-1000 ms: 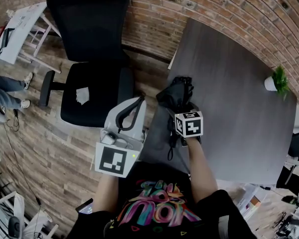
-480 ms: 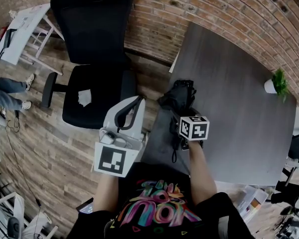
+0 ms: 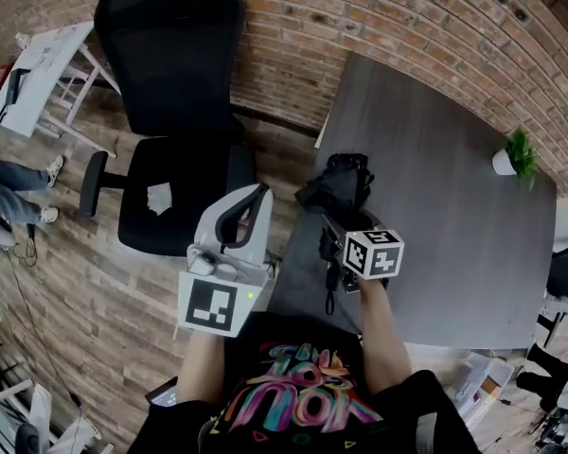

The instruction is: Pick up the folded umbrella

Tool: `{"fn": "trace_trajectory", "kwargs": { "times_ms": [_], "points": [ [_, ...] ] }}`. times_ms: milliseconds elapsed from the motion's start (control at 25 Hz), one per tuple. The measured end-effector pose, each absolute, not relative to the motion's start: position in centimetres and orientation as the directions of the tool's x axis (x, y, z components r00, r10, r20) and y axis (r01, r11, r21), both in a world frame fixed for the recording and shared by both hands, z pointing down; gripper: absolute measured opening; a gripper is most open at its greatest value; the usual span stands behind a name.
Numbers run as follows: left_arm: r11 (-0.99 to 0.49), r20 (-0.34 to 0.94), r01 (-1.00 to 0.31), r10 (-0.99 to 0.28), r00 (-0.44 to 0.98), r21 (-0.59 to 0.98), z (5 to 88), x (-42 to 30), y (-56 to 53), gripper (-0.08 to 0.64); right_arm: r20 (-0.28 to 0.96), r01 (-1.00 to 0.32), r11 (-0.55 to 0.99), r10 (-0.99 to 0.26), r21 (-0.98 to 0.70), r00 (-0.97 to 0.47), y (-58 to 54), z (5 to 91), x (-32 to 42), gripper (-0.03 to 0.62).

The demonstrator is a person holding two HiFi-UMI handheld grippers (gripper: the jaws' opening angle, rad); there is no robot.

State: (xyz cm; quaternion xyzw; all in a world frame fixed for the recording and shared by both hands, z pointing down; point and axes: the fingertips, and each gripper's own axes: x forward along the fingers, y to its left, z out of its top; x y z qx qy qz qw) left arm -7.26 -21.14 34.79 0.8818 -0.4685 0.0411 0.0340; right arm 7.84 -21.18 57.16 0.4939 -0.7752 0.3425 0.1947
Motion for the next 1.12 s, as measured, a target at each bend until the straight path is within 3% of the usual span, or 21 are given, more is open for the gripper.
{"fn": "trace_trajectory", "kwargs": {
  "times_ms": [640, 1120],
  "points": [
    [-0.626, 0.013, -0.780, -0.780, 0.626, -0.017, 31.1, -4.1, -20.6, 0.001, 0.381, -0.879, 0.382, -0.796, -0.285, -0.470, -20.8, 43.2, 9.3, 0.259],
    [-0.664, -0.026, -0.747, -0.747, 0.665, -0.017, 29.1, -2.4, -20.3, 0.000, 0.180, -0.889, 0.437, -0.871, -0.139, -0.457, -16.8, 33.9, 10.6, 0.259]
  ]
}}
